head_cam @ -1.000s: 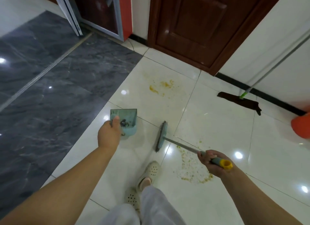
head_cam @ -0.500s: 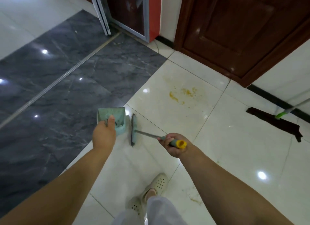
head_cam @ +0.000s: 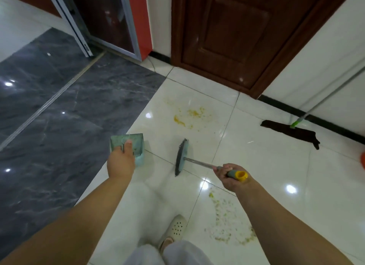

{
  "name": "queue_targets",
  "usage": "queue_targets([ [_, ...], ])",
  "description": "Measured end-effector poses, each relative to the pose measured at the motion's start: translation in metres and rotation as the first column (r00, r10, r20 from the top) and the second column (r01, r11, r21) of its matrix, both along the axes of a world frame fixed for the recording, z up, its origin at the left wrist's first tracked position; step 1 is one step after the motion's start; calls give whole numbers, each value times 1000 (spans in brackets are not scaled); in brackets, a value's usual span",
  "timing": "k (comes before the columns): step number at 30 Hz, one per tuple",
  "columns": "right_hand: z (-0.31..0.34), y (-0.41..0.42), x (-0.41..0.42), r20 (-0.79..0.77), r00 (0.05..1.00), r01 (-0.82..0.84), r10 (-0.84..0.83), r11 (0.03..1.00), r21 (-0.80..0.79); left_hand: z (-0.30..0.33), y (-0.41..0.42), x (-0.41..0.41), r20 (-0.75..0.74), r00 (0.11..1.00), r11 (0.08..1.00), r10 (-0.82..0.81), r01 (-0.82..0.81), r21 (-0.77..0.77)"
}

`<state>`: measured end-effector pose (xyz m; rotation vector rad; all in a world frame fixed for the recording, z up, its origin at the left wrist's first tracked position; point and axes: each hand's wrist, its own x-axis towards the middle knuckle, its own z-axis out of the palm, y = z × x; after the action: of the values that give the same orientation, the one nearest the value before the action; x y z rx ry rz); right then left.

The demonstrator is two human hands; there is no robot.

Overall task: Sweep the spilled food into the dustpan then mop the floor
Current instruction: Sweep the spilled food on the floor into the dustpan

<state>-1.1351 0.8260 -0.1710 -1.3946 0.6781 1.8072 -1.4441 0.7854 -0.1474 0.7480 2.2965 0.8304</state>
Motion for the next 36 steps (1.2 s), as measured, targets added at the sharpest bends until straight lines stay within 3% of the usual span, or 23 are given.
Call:
queue_targets([
  [9,26,-35,99,156,958,239,-240,971,22,10,53,55,73,978,978,-197,191,82],
  [15,31,-51,122,158,960,228,-231,973,37,13,98,70,73,935,934,-347,337,118],
  [23,38,-5,85,88,940,327,-330,944,55,15,177,73,71,883,883,-465,457,104],
  [30,23,84,24,-29,888,460,-459,887,49,8,246,70,185,838,858,-514,500,121],
  [36,5,133,23,10,792,610,-611,791,55,-5,286,79,174,804,823,-568,558,110],
])
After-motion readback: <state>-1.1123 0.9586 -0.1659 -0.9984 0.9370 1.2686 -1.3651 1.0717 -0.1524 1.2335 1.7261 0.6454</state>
